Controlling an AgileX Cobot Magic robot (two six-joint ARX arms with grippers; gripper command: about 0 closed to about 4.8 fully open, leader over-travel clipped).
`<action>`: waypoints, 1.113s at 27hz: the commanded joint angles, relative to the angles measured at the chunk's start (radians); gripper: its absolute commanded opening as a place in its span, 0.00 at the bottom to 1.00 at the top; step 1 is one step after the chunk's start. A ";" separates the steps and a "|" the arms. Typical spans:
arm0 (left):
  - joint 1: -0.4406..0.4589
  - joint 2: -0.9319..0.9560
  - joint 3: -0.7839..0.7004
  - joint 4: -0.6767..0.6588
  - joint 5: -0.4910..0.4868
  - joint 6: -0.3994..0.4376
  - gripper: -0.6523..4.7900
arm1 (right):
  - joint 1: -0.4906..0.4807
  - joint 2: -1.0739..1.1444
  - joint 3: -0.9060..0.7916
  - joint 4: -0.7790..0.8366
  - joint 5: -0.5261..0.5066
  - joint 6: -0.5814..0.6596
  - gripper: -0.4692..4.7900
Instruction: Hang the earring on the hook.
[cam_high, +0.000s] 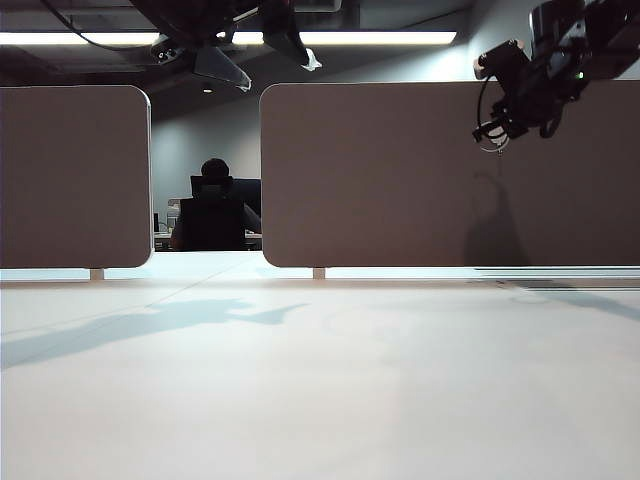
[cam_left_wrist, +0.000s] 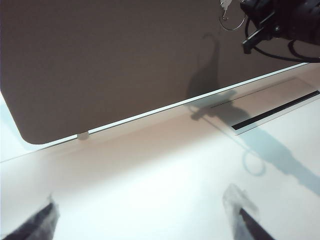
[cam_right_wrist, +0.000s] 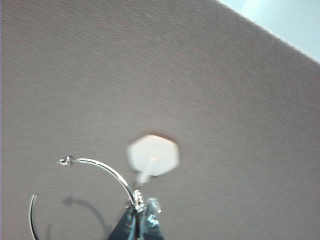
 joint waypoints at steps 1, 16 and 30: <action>0.005 0.000 0.005 0.011 0.004 0.019 1.00 | -0.012 0.045 0.052 0.059 0.012 -0.008 0.08; 0.005 0.000 0.005 -0.033 0.004 0.019 1.00 | -0.028 0.123 0.054 0.069 -0.034 -0.014 0.08; 0.010 0.000 0.005 -0.032 -0.023 0.019 1.00 | -0.027 0.102 0.057 0.130 -0.043 0.001 0.08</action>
